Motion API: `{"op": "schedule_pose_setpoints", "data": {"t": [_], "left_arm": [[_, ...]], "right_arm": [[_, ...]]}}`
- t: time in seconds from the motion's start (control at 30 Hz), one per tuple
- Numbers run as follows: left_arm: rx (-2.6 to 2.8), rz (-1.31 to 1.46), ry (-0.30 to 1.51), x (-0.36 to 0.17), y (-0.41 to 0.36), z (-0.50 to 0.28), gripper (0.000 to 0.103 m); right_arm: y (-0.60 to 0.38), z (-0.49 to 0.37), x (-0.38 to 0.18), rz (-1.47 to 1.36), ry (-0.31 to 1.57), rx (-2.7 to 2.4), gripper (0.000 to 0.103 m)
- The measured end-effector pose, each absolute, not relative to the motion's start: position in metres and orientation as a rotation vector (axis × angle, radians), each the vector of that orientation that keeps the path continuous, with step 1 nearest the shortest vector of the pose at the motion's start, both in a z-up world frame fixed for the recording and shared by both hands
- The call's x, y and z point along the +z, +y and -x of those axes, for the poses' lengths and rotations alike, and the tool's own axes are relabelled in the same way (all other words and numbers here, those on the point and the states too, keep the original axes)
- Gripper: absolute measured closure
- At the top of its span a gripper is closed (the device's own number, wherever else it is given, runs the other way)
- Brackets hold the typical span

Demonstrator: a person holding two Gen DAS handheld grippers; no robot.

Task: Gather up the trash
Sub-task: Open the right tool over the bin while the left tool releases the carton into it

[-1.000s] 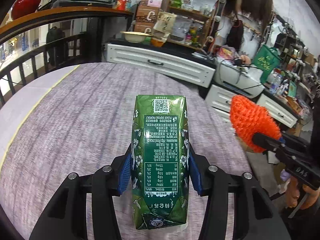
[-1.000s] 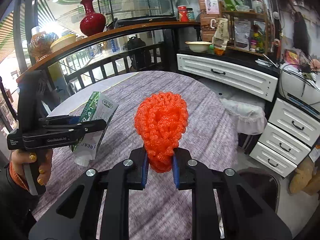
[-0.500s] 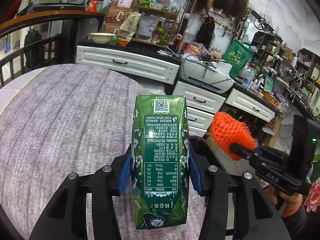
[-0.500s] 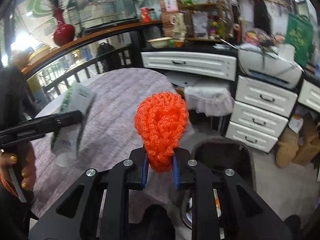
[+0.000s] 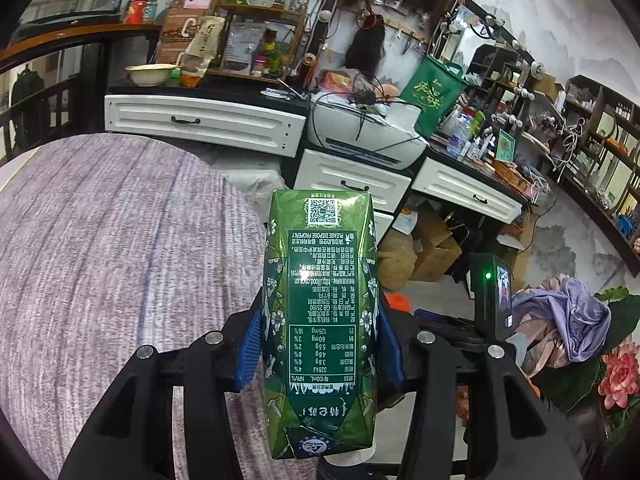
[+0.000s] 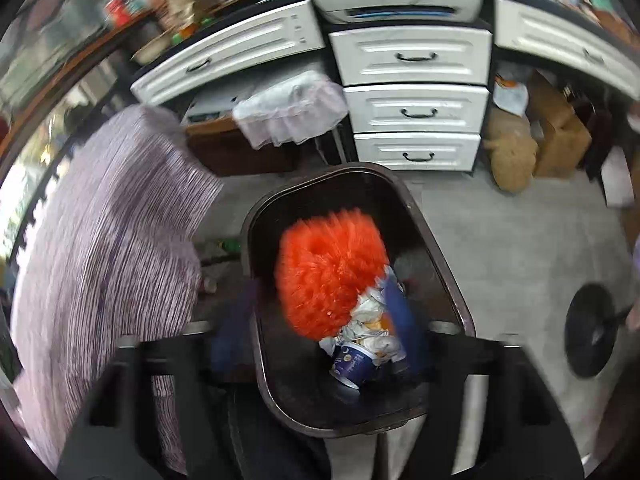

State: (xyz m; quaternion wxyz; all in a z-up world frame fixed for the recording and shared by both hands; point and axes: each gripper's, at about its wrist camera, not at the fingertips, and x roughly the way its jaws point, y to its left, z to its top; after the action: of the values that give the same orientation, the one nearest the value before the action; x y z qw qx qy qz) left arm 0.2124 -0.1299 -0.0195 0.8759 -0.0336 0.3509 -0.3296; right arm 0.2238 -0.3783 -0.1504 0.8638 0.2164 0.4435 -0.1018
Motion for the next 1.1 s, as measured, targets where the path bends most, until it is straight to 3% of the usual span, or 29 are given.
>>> {"op": "schedule_pose_setpoints", "data": {"t": [0.7, 1.1], "left_arm": [[-0.785, 0.010, 0.833, -0.053, -0.211, -0.210, 0.054], [-0.756, -0.110, 0.961, -0.103, -0.267, -0.227, 0.054]], "right_arm": [[-0.431, -0.137, -0.055, -0.584, 0.420, -0.400, 0.017], [-0.458, -0.115, -0.041, -0.652, 0.348, -0.440, 0.015]]}}
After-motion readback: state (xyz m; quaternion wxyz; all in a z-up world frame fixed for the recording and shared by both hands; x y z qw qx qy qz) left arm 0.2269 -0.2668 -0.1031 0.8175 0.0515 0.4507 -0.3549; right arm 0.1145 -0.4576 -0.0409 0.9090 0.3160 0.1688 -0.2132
